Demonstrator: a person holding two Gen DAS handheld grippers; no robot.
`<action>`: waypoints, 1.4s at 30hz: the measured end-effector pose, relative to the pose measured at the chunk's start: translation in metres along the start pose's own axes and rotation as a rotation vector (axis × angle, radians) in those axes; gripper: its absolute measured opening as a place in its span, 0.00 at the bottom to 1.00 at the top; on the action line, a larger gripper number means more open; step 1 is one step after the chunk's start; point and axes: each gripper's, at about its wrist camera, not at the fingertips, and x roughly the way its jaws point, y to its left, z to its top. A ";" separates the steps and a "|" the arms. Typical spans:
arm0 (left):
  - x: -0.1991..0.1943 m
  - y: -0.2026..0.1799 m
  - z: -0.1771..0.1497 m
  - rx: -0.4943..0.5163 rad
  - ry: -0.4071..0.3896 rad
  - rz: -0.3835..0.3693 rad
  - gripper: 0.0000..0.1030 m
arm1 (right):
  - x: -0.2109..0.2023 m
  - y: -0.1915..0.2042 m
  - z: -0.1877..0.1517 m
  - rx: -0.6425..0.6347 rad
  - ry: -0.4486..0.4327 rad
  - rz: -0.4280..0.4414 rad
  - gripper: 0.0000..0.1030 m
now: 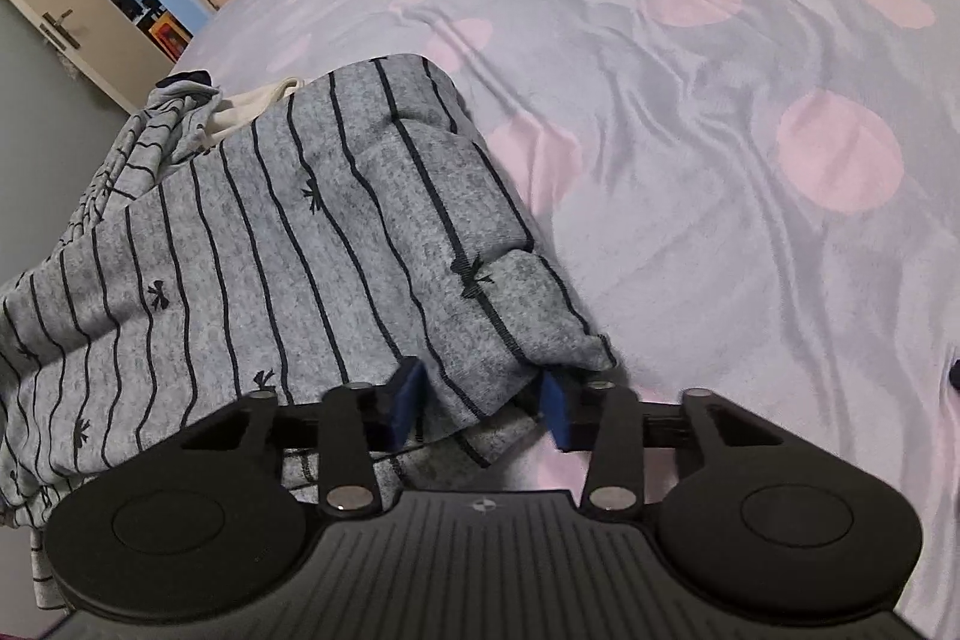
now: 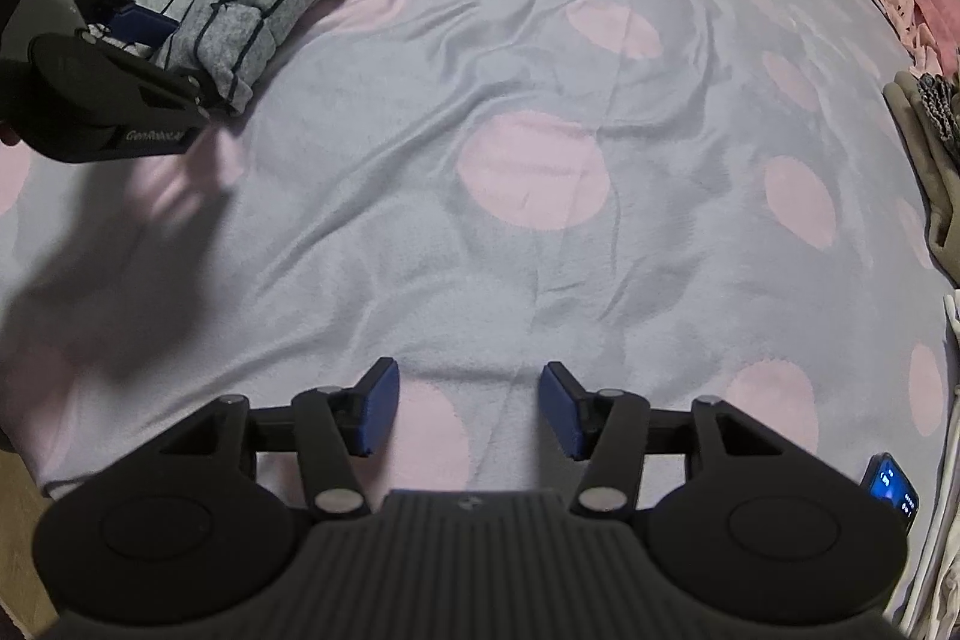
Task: Fold clothes
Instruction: 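Grasp the folded grey garment edge with the left tool, then grasp the garment end with the right tool while the left tool holds its edge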
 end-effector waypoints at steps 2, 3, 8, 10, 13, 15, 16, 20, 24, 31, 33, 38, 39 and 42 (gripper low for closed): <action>-0.001 0.003 0.001 -0.006 0.007 -0.006 0.15 | 0.000 0.000 0.000 0.003 0.003 -0.001 0.56; -0.002 0.005 0.002 -0.013 0.012 -0.015 0.13 | 0.000 0.000 0.000 0.004 0.005 -0.001 0.56; -0.015 0.018 0.000 -0.034 0.032 -0.066 0.07 | -0.001 -0.001 0.000 0.002 0.004 0.000 0.56; -0.024 0.022 -0.004 -0.025 0.030 -0.082 0.06 | -0.002 -0.001 0.000 0.000 0.000 0.002 0.56; -0.044 0.026 -0.017 0.012 0.036 -0.114 0.05 | -0.005 -0.001 0.003 -0.006 -0.016 0.008 0.56; -0.057 0.029 -0.025 0.038 0.039 -0.136 0.05 | -0.009 -0.002 0.005 -0.012 -0.032 0.012 0.56; -0.063 0.031 -0.031 0.044 0.047 -0.149 0.05 | -0.011 -0.003 0.006 -0.015 -0.040 0.014 0.56; -0.083 0.035 -0.061 0.088 0.081 -0.190 0.04 | -0.018 -0.003 0.009 -0.033 -0.074 0.031 0.56; -0.103 0.029 -0.090 0.174 0.113 -0.224 0.04 | -0.025 0.009 0.006 -0.106 -0.126 0.048 0.56; -0.102 0.032 -0.137 0.248 0.197 -0.219 0.04 | -0.038 0.054 -0.011 -0.416 -0.276 0.014 0.54; -0.095 0.039 -0.142 0.213 0.193 -0.218 0.04 | -0.039 0.067 -0.019 -0.542 -0.349 -0.014 0.54; -0.090 0.039 -0.155 0.160 0.141 -0.196 0.04 | -0.026 0.097 -0.042 -0.950 -0.588 -0.215 0.54; -0.089 0.040 -0.157 0.151 0.132 -0.191 0.04 | -0.020 0.101 -0.045 -1.021 -0.626 -0.255 0.54; -0.089 0.041 -0.161 0.125 0.120 -0.190 0.04 | -0.003 0.111 -0.051 -1.203 -0.719 -0.358 0.55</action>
